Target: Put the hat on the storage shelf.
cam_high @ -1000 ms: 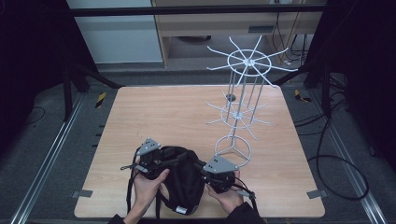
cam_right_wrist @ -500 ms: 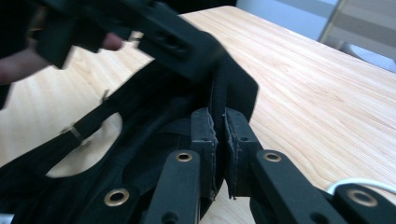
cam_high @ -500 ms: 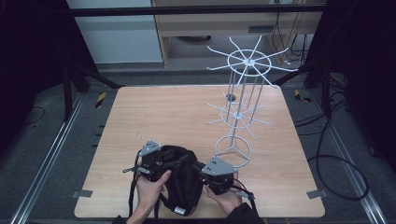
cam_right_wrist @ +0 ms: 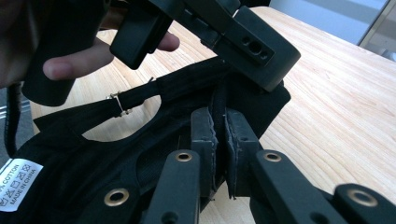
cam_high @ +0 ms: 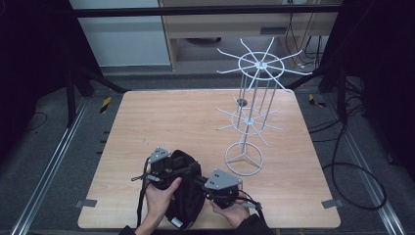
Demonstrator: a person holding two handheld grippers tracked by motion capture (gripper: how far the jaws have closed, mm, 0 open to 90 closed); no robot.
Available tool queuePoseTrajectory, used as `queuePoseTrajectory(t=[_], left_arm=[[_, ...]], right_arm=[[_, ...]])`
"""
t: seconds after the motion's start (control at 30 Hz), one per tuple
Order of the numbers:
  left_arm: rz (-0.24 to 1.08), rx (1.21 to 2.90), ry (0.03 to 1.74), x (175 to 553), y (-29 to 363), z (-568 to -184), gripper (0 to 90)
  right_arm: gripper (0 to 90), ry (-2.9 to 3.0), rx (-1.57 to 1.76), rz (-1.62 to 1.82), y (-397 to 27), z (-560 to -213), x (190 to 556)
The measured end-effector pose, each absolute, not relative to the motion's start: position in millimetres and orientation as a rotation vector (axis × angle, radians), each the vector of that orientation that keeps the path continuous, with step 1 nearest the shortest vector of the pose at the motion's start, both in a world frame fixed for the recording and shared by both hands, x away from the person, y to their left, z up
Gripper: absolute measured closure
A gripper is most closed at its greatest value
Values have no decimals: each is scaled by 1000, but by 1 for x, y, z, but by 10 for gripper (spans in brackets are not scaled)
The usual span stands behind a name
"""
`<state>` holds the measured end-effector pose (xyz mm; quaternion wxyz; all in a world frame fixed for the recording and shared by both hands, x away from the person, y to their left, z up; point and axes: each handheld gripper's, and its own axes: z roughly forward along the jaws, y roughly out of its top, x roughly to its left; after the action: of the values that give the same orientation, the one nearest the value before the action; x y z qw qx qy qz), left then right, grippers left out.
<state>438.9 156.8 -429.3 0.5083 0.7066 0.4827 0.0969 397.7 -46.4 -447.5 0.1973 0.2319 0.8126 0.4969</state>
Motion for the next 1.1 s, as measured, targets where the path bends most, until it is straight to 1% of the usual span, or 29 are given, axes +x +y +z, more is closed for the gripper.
queuePoseTrajectory(t=[0.03,0.07,0.1,0.23,0.27,0.3,0.33,0.37,0.4,0.43,0.5,0.53,0.57,0.6,0.63,0.73,0.8,0.9,0.93,1.03,1.1], left_arm=[[222,1702,1164,439,157,-430,356],[206,1699,1162,440,158,-430,390],[195,1695,1160,439,157,-431,443],[182,1708,1148,439,155,-434,561],[166,1705,1145,439,155,-435,616],[159,1701,1146,439,155,-436,616],[156,1702,1138,439,155,-437,638],[157,1707,1132,438,154,-437,682],[154,1711,1128,438,154,-438,682],[151,1712,1122,438,154,-438,736],[160,1721,1106,437,153,-438,783],[149,1716,1099,436,153,-438,804],[144,1715,1094,436,153,-437,804],[144,1714,1075,435,154,-434,821],[144,1714,1075,435,154,-434,824],[158,1699,1050,432,158,-426,828],[181,1678,1019,430,163,-416,832],[212,1667,996,427,167,-408,834],[223,1660,979,425,170,-403,835],[245,1638,937,421,174,-391,836],[258,1620,905,417,176,-384,838]], right_arm=[[840,2278,652,1394,-47,-448,398],[839,2280,654,1402,-46,-448,398],[838,2280,656,1399,-46,-449,398],[836,2290,666,1390,-45,-451,399],[835,2296,676,1387,-44,-452,400],[835,2296,676,1387,-44,-452,400],[834,2297,679,1387,-44,-453,400],[831,2302,684,1380,-43,-454,400],[831,2302,684,1380,-43,-454,400],[820,2307,686,1383,-42,-455,400],[785,2312,687,1397,-42,-454,400],[754,2318,683,1409,-41,-453,399],[754,2318,683,1409,-41,-453,399],[704,2327,671,1440,-42,-449,398],[704,2327,671,1440,-42,-449,398],[608,2322,669,1507,-49,-440,394],[570,2289,685,1562,-61,-430,391],[555,2260,700,1571,-69,-426,391],[542,2236,737,1580,-79,-424,393],[531,2230,765,1583,-85,-426,396],[509,2251,791,1573,-88,-433,400]])
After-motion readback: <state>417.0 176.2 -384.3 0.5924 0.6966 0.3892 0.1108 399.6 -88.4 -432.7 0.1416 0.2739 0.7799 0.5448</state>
